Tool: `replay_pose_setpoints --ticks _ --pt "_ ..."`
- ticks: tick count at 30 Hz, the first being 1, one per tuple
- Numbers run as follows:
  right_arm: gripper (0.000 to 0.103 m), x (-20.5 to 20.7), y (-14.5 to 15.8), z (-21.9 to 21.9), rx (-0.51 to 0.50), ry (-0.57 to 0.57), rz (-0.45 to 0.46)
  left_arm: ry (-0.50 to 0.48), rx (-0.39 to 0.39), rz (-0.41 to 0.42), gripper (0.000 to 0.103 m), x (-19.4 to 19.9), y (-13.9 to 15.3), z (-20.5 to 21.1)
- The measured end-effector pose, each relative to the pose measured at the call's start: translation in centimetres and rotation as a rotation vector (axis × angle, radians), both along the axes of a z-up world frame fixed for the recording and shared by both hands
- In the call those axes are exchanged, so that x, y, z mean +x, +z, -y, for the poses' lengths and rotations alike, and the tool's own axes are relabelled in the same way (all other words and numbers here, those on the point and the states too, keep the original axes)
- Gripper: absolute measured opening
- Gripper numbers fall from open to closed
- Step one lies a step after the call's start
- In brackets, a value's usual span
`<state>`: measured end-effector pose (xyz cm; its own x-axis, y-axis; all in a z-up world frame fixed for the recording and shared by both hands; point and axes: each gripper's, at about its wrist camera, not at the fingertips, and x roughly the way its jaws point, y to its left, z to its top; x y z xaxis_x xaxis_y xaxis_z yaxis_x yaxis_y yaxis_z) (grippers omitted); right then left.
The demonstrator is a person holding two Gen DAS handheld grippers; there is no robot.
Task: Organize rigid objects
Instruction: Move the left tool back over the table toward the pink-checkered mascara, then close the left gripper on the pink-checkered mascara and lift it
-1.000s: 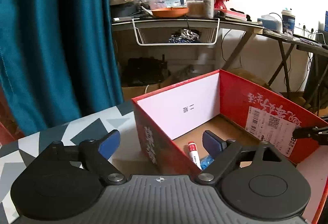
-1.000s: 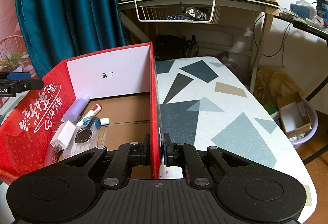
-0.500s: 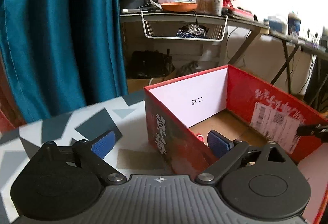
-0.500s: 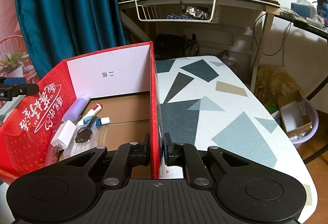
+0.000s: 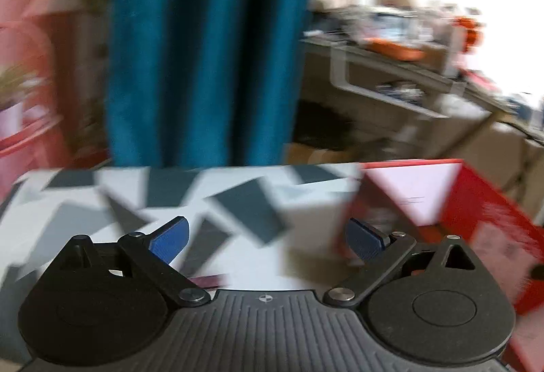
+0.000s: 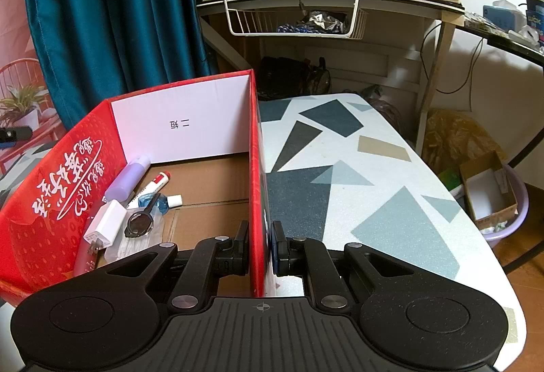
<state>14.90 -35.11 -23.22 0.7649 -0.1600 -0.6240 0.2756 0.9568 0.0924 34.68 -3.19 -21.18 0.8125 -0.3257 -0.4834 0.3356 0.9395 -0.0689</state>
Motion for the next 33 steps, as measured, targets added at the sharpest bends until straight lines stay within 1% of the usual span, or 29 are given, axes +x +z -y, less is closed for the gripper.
replay_pose_setpoints --ticks 2,5,7,9,12,16,18,19,22,26,29,33 --pt "0.011 0.1 0.1 0.0 -0.003 0.001 -0.003 0.047 0.013 -0.021 0.099 1.1 -1.0 -1.3" --pt "0.011 0.2 0.2 -0.1 -0.008 0.002 -0.010 0.068 0.058 -0.065 0.096 3.1 -2.8 -2.4" --pt "0.011 0.3 0.2 -0.2 -0.013 0.003 -0.019 0.066 0.098 -0.092 0.092 4.5 -3.9 -2.9" --pt "0.011 0.6 0.2 -0.2 -0.020 0.004 -0.028 0.056 0.124 -0.106 0.091 5.6 -4.7 -3.2" --pt "0.011 0.8 0.2 -0.3 -0.031 0.006 -0.039 0.034 0.128 -0.124 0.090 6.6 -5.3 -3.3" --pt "0.011 0.8 0.2 -0.4 -0.036 0.010 -0.047 -0.016 0.116 -0.146 0.088 6.7 -6.2 -3.6" --pt "0.011 0.8 0.2 -0.4 -0.037 0.009 -0.049 -0.077 0.069 -0.171 0.089 6.6 -6.7 -4.0" --pt "0.011 0.9 0.2 -0.4 -0.038 0.009 -0.050 -0.104 0.075 -0.196 0.088 6.7 -7.0 -4.0" --pt "0.011 0.9 0.2 -0.3 -0.040 0.010 -0.052 -0.133 0.155 -0.196 0.088 6.0 -7.6 -3.6" --pt "0.011 0.9 0.2 -0.3 -0.041 0.010 -0.054 -0.141 0.188 -0.190 0.085 5.3 -7.9 -3.9" --pt "0.011 0.9 0.1 -0.4 -0.044 0.010 -0.055 -0.151 0.217 -0.184 0.080 4.4 -7.8 -3.9" --pt "0.011 0.9 0.1 -0.3 -0.042 0.010 -0.053 -0.157 0.249 -0.169 0.080 3.1 -7.7 -4.4"
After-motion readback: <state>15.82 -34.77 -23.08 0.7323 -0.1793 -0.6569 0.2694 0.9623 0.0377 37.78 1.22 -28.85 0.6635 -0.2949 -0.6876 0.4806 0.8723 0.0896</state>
